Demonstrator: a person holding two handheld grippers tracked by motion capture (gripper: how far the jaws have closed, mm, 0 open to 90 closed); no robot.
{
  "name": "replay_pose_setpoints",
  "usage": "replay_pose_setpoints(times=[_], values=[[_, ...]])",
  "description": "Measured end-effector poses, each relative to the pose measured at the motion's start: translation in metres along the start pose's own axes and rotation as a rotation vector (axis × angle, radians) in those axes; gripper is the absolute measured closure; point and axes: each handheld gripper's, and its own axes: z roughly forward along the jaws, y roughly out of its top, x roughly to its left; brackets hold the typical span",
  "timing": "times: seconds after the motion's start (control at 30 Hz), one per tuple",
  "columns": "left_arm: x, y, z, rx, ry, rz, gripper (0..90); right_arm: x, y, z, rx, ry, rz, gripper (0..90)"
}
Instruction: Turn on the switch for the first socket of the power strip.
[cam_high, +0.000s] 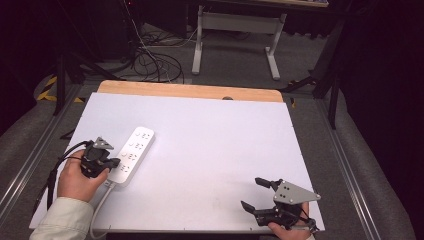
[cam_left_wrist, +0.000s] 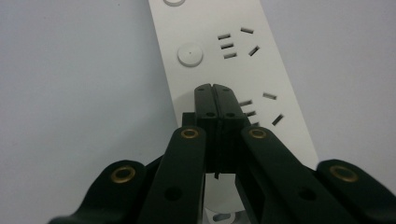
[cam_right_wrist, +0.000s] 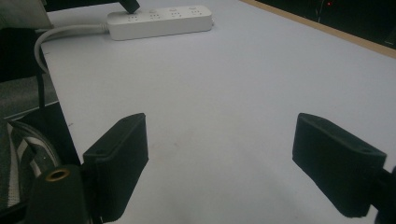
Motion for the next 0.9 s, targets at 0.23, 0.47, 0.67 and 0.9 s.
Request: replay_pose_setpoints(times=[0.23, 0.47, 0.67, 0.9], values=[[-0.0004, -0.0002, 0.0005, 0.001, 0.002, -0.005, 90.0, 0.0000, 0.0001, -0.0002, 0.000, 0.000, 0.001, 18.9], [0.0006, -0.0004, 0.0013, 0.003, -0.015, -0.021, 90.0, 0.0002, 0.0000, -0.0001, 0.000, -0.001, 0.001, 18.9], [0.0007, -0.0018, 0.0034, -0.019, -0.019, -0.029, 90.0, 0.0005, 0.0002, -0.0002, -0.001, -0.001, 0.001, 18.9], [-0.0012, 0.0005, 0.0003, 0.007, -0.014, -0.034, 90.0, 0.0002, 0.0000, 0.0000, -0.001, 0.000, 0.003, 18.9]])
